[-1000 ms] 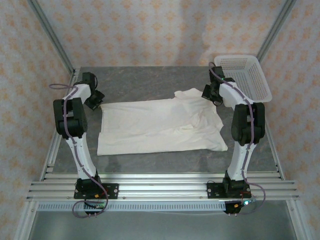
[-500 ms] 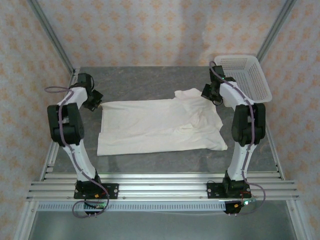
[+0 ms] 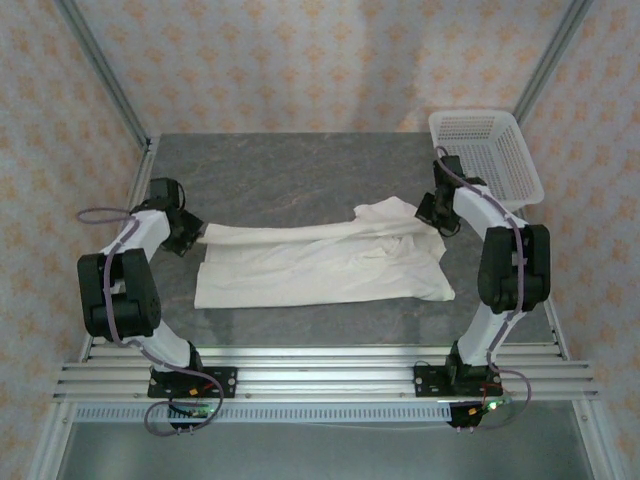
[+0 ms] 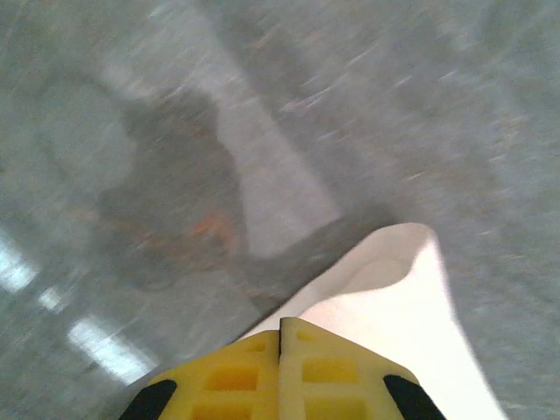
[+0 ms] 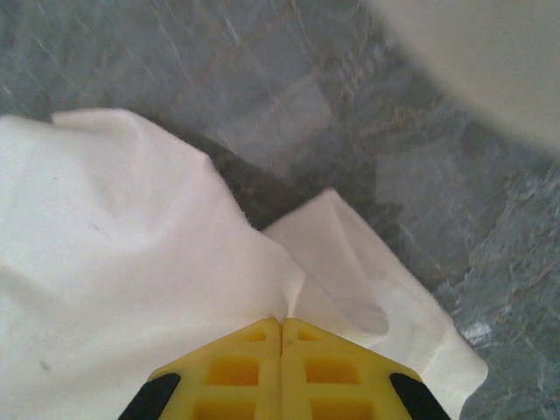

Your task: Fold the inside-out t-shirt

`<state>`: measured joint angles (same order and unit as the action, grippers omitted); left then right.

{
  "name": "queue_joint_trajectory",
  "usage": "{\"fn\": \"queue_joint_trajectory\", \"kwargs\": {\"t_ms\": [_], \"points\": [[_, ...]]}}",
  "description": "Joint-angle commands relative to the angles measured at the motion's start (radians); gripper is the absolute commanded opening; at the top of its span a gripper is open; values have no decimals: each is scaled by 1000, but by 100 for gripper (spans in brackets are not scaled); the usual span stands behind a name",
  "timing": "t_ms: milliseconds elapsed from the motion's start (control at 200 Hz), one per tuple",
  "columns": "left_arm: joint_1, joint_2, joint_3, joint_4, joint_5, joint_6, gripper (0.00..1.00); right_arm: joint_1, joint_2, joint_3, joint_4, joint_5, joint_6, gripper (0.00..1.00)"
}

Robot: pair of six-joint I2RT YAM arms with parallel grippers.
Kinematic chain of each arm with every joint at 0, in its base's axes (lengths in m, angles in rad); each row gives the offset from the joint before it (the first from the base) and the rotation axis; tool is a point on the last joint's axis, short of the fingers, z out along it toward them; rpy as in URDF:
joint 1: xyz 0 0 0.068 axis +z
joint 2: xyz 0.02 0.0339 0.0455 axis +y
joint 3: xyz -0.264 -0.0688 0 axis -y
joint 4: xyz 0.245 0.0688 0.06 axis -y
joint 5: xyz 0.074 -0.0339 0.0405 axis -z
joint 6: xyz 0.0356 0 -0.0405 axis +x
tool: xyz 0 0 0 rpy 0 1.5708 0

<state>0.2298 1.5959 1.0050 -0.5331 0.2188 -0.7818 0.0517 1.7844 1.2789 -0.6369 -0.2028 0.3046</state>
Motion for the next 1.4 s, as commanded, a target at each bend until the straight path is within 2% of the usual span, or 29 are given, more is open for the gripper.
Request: {"fn": "queue_joint_trajectory", "kwargs": {"t_ms": [0, 185, 465, 640, 716, 731, 791, 881, 996, 1071, 1171, 1296, 1396], "points": [[13, -95, -25, -9, -83, -20, 0, -5, -72, 7, -15, -6, 18, 0], [15, -205, -22, -74, -169, 7, 0, -5, -145, 4, -36, -72, 43, 0], [23, -312, -131, -137, -245, -51, 0, 27, -265, -279, 66, -134, 122, 0], [23, -342, -225, -79, -188, -30, 0, 53, -236, -371, 72, -123, 122, 0], [22, -363, -265, -35, -122, -21, 0, 53, -237, -366, 46, -118, 116, 8], [22, -370, -277, -27, -112, -25, 0, 53, -243, -360, 39, -116, 115, 10], [23, -415, -323, 9, -93, -41, 14, 54, -267, -326, -3, -108, 111, 17], [22, -503, -370, 33, -118, -61, 27, 54, -319, -259, -50, -67, 106, 24], [22, -610, -367, 23, -167, -59, 31, 56, -319, -168, -49, -29, 75, 28], [15, -656, -353, 43, -146, -43, 38, 61, -245, -77, -62, -7, 34, 29], [-38, -648, -303, 58, -91, 6, 41, 71, -109, 42, -69, 58, -28, 47], [-172, -631, -241, 57, -86, 75, 43, 75, 69, 185, -96, 113, -82, 49], [-258, -632, -221, 59, -94, 109, 49, 76, 187, 268, -121, 85, -101, 50]]}}
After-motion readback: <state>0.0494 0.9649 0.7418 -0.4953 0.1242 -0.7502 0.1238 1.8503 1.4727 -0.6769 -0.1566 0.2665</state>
